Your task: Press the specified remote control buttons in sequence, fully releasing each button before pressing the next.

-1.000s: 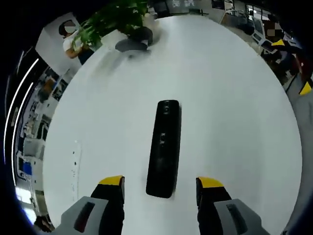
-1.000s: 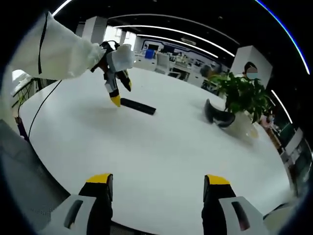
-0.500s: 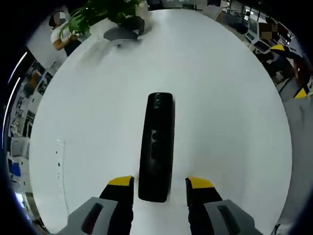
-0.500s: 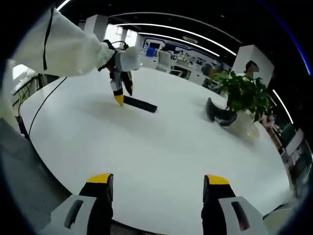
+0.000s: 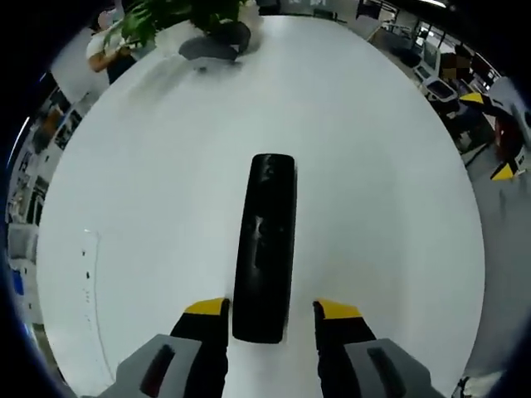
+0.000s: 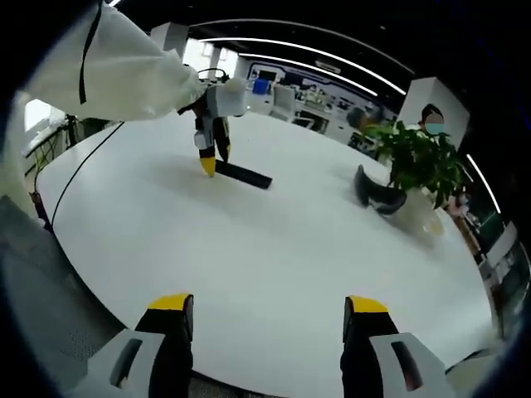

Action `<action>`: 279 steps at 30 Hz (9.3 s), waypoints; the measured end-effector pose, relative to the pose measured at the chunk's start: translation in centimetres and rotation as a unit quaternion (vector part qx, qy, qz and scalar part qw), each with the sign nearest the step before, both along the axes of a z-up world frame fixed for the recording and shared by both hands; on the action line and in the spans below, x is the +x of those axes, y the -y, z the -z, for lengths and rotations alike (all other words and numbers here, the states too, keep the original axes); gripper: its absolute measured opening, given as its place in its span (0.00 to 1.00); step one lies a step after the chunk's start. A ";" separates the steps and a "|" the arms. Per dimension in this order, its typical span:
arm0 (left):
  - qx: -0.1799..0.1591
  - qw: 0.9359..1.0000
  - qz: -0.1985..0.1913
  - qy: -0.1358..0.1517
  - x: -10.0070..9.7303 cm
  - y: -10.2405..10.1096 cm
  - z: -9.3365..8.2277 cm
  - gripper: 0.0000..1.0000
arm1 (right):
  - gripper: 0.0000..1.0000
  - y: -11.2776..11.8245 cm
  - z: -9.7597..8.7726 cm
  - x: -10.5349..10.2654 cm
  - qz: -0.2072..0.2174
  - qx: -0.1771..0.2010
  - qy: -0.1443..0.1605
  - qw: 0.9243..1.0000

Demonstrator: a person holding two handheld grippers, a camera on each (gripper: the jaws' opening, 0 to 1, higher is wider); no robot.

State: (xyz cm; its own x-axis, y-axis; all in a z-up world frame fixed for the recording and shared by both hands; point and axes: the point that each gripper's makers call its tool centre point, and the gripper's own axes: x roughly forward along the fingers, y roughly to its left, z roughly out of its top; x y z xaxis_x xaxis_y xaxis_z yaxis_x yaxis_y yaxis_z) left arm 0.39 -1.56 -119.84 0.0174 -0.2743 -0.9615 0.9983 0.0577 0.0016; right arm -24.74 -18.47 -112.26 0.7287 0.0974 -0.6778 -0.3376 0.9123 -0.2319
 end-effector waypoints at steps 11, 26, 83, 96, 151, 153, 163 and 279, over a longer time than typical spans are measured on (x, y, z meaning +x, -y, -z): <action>0.023 1.000 0.009 0.012 -1.0 0.2 0.2 0.23 | 0.73 0.0 0.0 0.0 -0.004 -0.005 0.001 1.000; 0.025 1.000 -0.005 0.014 -4.5 0.2 0.0 0.23 | 0.71 0.2 -0.3 0.0 0.003 0.001 0.008 1.000; 0.032 0.999 0.004 0.007 -15.3 -0.3 -0.1 0.23 | 0.67 0.4 -0.2 -0.2 0.007 -0.008 0.006 1.000; 0.015 1.000 -0.013 0.008 -17.1 -0.4 -0.1 0.24 | 0.67 0.5 -0.4 -0.2 0.010 -0.012 0.013 1.000; -0.065 0.998 0.027 0.002 -28.7 0.4 -0.1 0.24 | 0.07 -3.9 0.7 -1.5 -0.047 0.090 -0.102 0.990; -0.067 0.997 0.029 0.001 -29.0 0.4 -0.1 0.24 | 0.01 -4.4 1.0 -1.6 -0.058 0.082 -0.118 0.988; -0.070 0.997 0.023 0.001 -30.5 0.8 -0.1 0.24 | 0.00 -5.9 3.1 -1.8 -0.088 0.052 -0.170 0.980; -0.275 0.961 0.004 0.016 -32.3 1.4 -0.6 0.25 | 0.00 -8.5 6.2 -6.8 -0.092 0.158 -0.336 0.924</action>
